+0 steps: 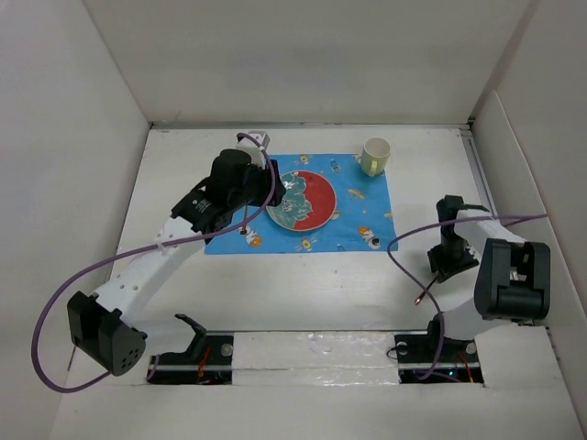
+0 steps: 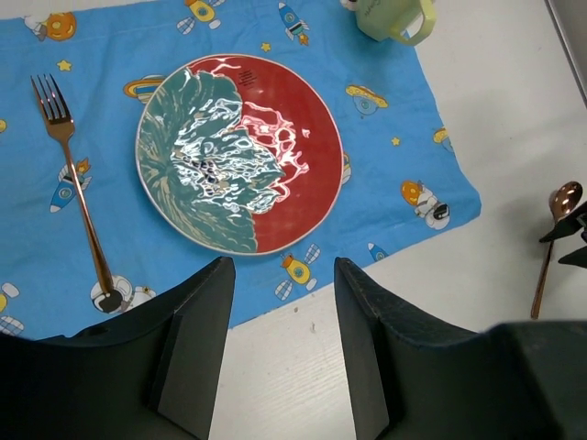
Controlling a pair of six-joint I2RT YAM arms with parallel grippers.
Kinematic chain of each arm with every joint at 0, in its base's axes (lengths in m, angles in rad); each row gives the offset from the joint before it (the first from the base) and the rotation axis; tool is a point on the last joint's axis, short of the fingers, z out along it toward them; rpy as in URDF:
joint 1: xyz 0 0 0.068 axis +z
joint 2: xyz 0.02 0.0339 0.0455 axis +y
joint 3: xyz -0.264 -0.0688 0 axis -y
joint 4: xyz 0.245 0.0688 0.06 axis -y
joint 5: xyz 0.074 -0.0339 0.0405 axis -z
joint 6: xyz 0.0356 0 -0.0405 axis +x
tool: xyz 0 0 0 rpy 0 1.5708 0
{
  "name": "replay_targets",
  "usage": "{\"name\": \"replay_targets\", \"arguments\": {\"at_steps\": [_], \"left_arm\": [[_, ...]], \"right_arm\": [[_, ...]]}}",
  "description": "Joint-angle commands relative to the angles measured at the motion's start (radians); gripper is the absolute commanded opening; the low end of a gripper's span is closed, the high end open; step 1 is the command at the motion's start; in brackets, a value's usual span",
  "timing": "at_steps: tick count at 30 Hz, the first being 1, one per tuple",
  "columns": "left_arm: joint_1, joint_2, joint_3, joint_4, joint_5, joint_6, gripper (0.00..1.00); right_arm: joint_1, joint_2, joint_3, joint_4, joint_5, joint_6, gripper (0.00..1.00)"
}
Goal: Set the dinner table for one person
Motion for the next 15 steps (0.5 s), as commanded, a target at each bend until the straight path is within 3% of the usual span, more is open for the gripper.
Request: {"name": "replay_targets", "arguments": {"at_steps": [1,9,11,15], "left_arm": [[0.003,-0.044,0.035,0.003,-0.017,0.017,0.44],[0.003,-0.046,0.009,0.011,-0.067,0.026,0.43],[0.003,-0.061,-0.030,0.018,-0.070,0.029,0.42],[0.003,-0.077,-0.102,0.040,-0.086,0.031,0.41]], "right_arm": [[0.023,0.073,0.038,0.059,0.051,-0.043,0.45],[0.057,0.220,0.095,0.149,0.038,-0.163,0.25],[0.057,0.234,0.091,0.174,0.030,-0.196,0.16],[0.094,0.191,0.089,0.256,0.047,-0.248,0.10]]}}
